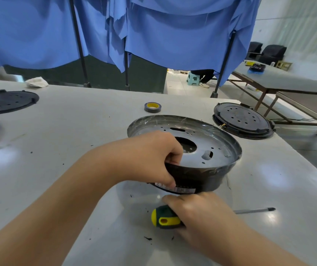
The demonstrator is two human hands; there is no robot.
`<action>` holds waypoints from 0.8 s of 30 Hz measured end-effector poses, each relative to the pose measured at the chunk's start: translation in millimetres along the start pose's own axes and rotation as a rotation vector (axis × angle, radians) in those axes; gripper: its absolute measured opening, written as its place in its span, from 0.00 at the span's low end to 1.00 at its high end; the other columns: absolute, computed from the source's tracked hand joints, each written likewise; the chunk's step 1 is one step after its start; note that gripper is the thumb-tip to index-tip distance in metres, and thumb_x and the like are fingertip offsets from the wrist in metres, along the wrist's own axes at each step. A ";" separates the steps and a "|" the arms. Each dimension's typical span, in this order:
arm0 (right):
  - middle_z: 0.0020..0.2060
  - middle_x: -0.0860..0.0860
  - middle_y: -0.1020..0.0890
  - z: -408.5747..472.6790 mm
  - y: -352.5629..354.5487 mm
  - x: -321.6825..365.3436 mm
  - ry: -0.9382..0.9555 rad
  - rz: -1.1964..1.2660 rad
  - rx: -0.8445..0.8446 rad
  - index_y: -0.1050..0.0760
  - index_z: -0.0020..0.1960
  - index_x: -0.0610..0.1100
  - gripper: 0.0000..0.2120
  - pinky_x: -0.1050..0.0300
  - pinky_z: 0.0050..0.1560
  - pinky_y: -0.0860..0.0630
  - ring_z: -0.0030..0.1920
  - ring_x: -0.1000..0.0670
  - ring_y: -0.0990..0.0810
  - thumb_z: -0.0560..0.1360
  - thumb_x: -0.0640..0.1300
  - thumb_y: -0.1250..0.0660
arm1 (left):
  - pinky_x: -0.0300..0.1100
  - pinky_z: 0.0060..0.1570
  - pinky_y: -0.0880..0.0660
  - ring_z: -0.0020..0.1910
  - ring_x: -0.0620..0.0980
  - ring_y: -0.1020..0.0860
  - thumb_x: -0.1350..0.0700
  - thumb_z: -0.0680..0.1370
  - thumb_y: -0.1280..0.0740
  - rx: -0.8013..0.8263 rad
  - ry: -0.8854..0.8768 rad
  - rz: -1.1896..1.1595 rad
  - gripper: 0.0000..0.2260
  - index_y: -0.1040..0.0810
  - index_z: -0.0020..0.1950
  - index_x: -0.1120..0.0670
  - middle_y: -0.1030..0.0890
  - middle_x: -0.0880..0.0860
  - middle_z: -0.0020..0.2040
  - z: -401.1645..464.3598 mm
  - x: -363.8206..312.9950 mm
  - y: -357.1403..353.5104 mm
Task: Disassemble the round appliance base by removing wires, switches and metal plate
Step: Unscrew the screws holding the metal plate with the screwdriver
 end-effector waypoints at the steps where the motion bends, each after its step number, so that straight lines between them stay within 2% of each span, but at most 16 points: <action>1: 0.48 0.49 0.19 1.0 -0.9 -1.1 -0.007 -0.022 0.012 0.31 0.58 0.49 0.13 0.53 0.38 0.32 0.48 0.41 0.21 0.75 0.49 0.39 | 0.30 0.25 0.35 0.29 0.40 0.28 0.52 0.68 0.22 -0.002 -0.005 -0.008 0.15 0.29 0.31 0.48 0.27 0.45 0.30 -0.5 -0.2 1.2; 3: 0.47 0.50 0.19 2.5 -0.9 -2.7 -0.018 -0.024 0.018 0.31 0.55 0.49 0.10 0.54 0.37 0.35 0.46 0.41 0.22 0.74 0.49 0.38 | 0.30 0.25 0.35 0.29 0.40 0.28 0.52 0.68 0.22 -0.015 -0.014 -0.015 0.15 0.29 0.31 0.48 0.27 0.45 0.30 -1.2 -0.7 4.7; 6: 0.45 0.49 0.20 4.5 -0.1 -3.1 -0.039 -0.016 0.036 0.31 0.50 0.48 0.07 0.54 0.37 0.34 0.45 0.42 0.22 0.74 0.48 0.36 | 0.29 0.24 0.36 0.29 0.39 0.28 0.53 0.67 0.22 -0.033 -0.017 -0.022 0.15 0.29 0.31 0.48 0.28 0.45 0.28 -2.0 -1.1 7.9; 9: 0.46 0.48 0.20 5.4 2.1 -2.2 -0.048 -0.007 0.039 0.34 0.46 0.49 0.07 0.54 0.38 0.34 0.46 0.41 0.22 0.74 0.47 0.36 | 0.29 0.25 0.34 0.30 0.37 0.28 0.53 0.68 0.22 -0.036 -0.021 -0.022 0.15 0.29 0.31 0.48 0.28 0.45 0.29 -2.1 -1.5 8.1; 12: 0.47 0.48 0.20 4.3 1.2 -1.7 -0.035 -0.009 0.041 0.38 0.45 0.50 0.10 0.55 0.38 0.35 0.46 0.42 0.22 0.74 0.48 0.36 | 0.29 0.25 0.34 0.30 0.36 0.28 0.53 0.68 0.22 -0.039 -0.027 -0.022 0.15 0.29 0.31 0.48 0.28 0.45 0.29 -1.8 -2.2 8.4; 15: 0.45 0.48 0.21 1.1 2.9 -3.3 -0.026 0.022 0.042 0.37 0.45 0.49 0.08 0.56 0.38 0.34 0.45 0.42 0.23 0.74 0.48 0.37 | 0.29 0.26 0.34 0.30 0.37 0.28 0.53 0.68 0.22 -0.034 -0.030 -0.021 0.15 0.28 0.32 0.49 0.28 0.45 0.29 -1.6 -2.1 7.6; 19: 0.37 0.54 0.26 -8.0 18.0 -0.3 0.021 0.166 0.039 0.37 0.42 0.52 0.08 0.58 0.35 0.36 0.38 0.49 0.28 0.75 0.51 0.38 | 0.29 0.25 0.35 0.28 0.38 0.29 0.53 0.67 0.22 -0.028 -0.023 -0.014 0.15 0.29 0.31 0.49 0.28 0.45 0.27 -0.2 -0.2 5.9; 21: 0.33 0.55 0.28 -12.8 36.0 1.2 0.048 0.249 0.008 0.35 0.40 0.53 0.07 0.63 0.31 0.37 0.35 0.53 0.30 0.73 0.51 0.37 | 0.31 0.25 0.36 0.27 0.40 0.29 0.52 0.67 0.22 -0.015 -0.019 -0.015 0.16 0.29 0.31 0.49 0.28 0.44 0.27 0.7 0.7 2.7; 24: 0.30 0.56 0.27 -20.4 69.8 -4.4 0.049 0.379 -0.075 0.30 0.39 0.53 0.04 0.64 0.29 0.34 0.32 0.55 0.28 0.69 0.49 0.35 | 0.33 0.26 0.35 0.26 0.42 0.31 0.52 0.67 0.23 0.012 -0.013 -0.009 0.15 0.29 0.30 0.49 0.28 0.43 0.26 1.9 2.0 -3.8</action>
Point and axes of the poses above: each hand's wrist, its own z-axis towards the middle knuckle, its own y-axis out of the back of the hand, x = y × z, the point moved 10 cm from there along z, towards the middle knuckle
